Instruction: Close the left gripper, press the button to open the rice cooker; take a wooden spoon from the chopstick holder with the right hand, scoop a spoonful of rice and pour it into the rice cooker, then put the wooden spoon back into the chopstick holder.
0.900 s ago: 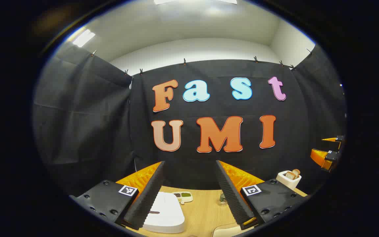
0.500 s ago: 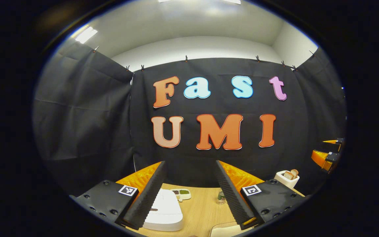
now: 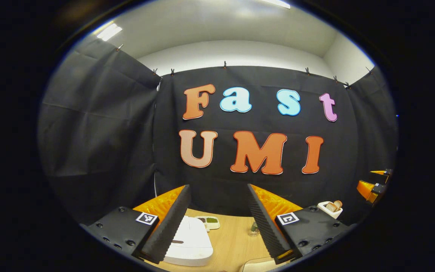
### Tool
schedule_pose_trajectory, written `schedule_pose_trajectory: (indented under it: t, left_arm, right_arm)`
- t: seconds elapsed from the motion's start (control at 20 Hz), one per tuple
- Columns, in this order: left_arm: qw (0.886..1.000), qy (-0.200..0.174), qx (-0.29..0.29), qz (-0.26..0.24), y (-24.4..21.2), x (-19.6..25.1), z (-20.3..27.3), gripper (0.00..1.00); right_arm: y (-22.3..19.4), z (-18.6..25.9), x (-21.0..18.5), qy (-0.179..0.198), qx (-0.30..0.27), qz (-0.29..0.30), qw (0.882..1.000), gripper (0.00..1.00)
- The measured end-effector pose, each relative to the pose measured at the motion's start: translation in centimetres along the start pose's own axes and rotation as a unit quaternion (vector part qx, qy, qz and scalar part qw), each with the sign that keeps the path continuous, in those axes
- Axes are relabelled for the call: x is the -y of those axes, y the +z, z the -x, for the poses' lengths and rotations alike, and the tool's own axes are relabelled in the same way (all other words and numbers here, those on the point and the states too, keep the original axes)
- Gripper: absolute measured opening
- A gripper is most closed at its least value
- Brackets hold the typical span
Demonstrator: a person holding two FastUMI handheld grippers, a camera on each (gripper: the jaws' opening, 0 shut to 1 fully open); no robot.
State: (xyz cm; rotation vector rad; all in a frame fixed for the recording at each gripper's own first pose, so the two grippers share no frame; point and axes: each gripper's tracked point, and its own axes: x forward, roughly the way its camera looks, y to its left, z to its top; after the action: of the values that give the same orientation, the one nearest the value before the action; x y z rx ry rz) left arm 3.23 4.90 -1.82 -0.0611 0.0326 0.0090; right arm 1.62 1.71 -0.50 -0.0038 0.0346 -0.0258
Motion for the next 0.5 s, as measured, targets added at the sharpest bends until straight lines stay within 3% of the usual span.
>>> schedule_pose_trajectory:
  t: [0.25,0.45,0.5]
  left_arm:
    - [0.999,-0.032,-0.013,-0.003,0.1,-2.1,-3.2,0.98]
    - [0.999,-0.019,-0.043,-0.007,-1.5,-5.4,-5.9,0.29]
    - [0.998,-0.015,-0.06,-0.004,-2.5,-6.3,-6.4,0.22]
  right_arm:
    - [1.5,-1.4,-1.7,-0.04,0.003,-0.022,0.999,0.95]
    - [2.0,-1.8,-2.9,-0.064,0.004,-0.018,0.998,0.95]
    - [1.6,-1.7,-3.1,-0.072,-0.001,-0.017,0.997,0.95]
